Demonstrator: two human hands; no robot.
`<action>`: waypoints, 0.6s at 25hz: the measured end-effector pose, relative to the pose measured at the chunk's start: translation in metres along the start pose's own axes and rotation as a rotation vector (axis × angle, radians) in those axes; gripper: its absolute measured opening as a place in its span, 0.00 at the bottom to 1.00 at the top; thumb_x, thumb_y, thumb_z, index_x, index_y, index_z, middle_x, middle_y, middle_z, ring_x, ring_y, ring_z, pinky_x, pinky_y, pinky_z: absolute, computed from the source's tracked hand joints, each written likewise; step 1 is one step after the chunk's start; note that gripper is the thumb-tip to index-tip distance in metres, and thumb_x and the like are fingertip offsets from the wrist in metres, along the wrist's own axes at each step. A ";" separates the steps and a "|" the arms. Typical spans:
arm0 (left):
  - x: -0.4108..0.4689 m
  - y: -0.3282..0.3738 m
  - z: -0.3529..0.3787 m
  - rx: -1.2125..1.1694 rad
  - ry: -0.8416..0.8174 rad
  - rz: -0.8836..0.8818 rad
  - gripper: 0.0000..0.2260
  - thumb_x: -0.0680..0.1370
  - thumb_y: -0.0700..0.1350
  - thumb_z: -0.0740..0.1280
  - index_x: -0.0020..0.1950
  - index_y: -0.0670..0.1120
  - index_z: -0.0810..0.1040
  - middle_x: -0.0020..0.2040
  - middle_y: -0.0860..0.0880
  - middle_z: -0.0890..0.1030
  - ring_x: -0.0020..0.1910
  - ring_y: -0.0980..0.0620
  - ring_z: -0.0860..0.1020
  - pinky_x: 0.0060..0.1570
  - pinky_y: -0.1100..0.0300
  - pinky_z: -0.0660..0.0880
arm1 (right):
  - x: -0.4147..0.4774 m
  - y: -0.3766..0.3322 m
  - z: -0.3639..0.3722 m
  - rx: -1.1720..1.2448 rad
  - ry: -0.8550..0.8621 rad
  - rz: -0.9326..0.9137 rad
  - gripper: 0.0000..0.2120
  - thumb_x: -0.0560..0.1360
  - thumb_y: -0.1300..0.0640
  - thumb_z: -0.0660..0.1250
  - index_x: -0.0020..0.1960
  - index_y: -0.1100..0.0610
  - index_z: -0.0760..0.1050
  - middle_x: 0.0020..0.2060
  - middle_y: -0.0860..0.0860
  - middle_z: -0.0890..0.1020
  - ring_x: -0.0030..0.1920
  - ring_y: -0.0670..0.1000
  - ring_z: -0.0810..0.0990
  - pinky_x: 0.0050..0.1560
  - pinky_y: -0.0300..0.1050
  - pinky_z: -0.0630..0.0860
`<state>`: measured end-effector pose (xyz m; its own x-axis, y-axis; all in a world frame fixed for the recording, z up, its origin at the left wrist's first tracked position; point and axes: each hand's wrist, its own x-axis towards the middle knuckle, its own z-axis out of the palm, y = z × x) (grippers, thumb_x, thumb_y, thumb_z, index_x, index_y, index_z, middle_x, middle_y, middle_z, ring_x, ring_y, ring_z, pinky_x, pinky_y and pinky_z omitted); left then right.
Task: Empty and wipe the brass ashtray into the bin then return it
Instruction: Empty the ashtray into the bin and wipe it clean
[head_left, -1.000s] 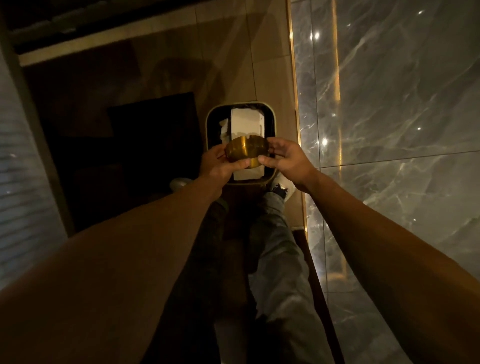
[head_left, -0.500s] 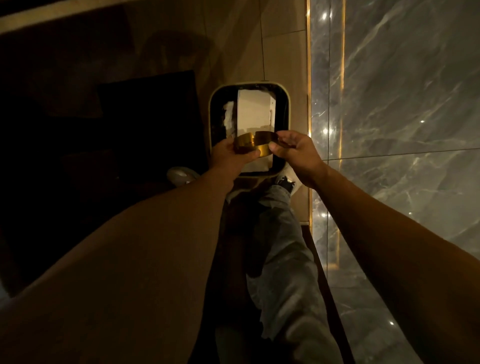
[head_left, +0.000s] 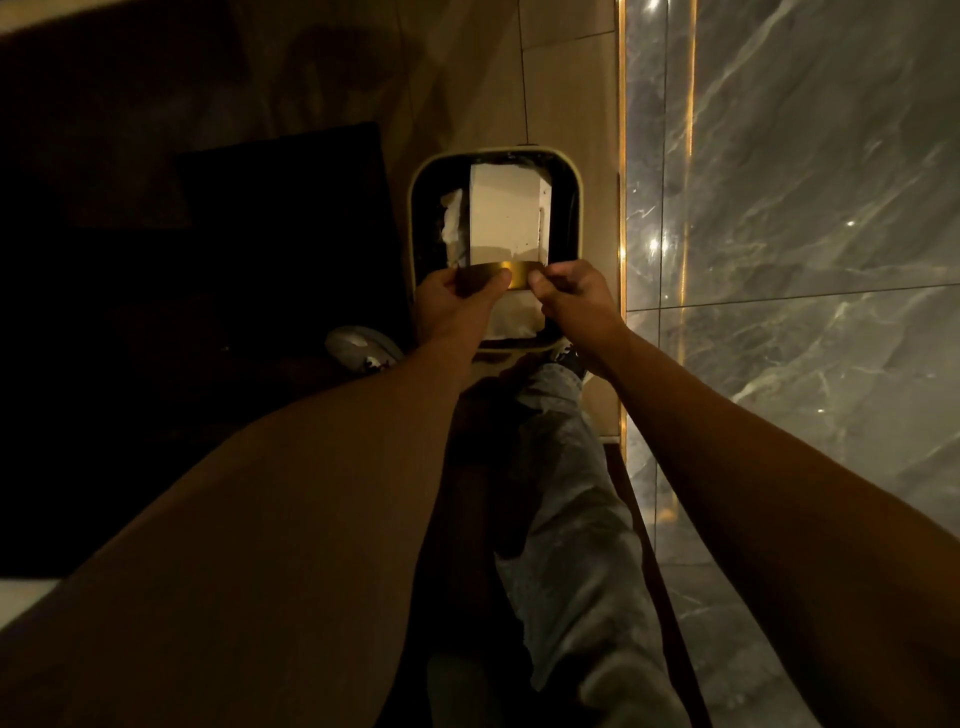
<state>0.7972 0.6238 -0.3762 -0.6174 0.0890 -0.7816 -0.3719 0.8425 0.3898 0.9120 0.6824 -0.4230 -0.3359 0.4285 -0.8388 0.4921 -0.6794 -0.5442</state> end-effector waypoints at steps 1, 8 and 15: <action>0.002 -0.001 0.002 -0.002 0.008 -0.003 0.25 0.71 0.48 0.77 0.64 0.41 0.77 0.60 0.45 0.82 0.58 0.48 0.80 0.57 0.57 0.77 | 0.001 0.002 0.001 0.017 0.006 0.000 0.05 0.78 0.55 0.66 0.52 0.54 0.72 0.56 0.59 0.77 0.56 0.56 0.78 0.57 0.52 0.77; 0.019 -0.002 0.007 0.138 0.014 0.085 0.21 0.76 0.55 0.69 0.63 0.42 0.78 0.60 0.45 0.81 0.60 0.47 0.78 0.52 0.60 0.71 | 0.011 0.004 0.000 -0.029 0.013 -0.056 0.05 0.81 0.57 0.60 0.54 0.56 0.73 0.54 0.57 0.77 0.59 0.57 0.76 0.64 0.58 0.75; 0.023 0.002 0.013 0.144 0.028 0.131 0.18 0.80 0.51 0.65 0.68 0.45 0.73 0.64 0.45 0.79 0.63 0.48 0.77 0.53 0.63 0.70 | 0.017 0.001 -0.001 -0.005 -0.005 -0.106 0.13 0.80 0.64 0.58 0.61 0.60 0.76 0.50 0.52 0.80 0.53 0.48 0.77 0.58 0.45 0.74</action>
<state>0.7913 0.6341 -0.4000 -0.6737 0.1901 -0.7142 -0.1852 0.8921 0.4121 0.9076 0.6897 -0.4377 -0.3907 0.4947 -0.7762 0.4574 -0.6275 -0.6302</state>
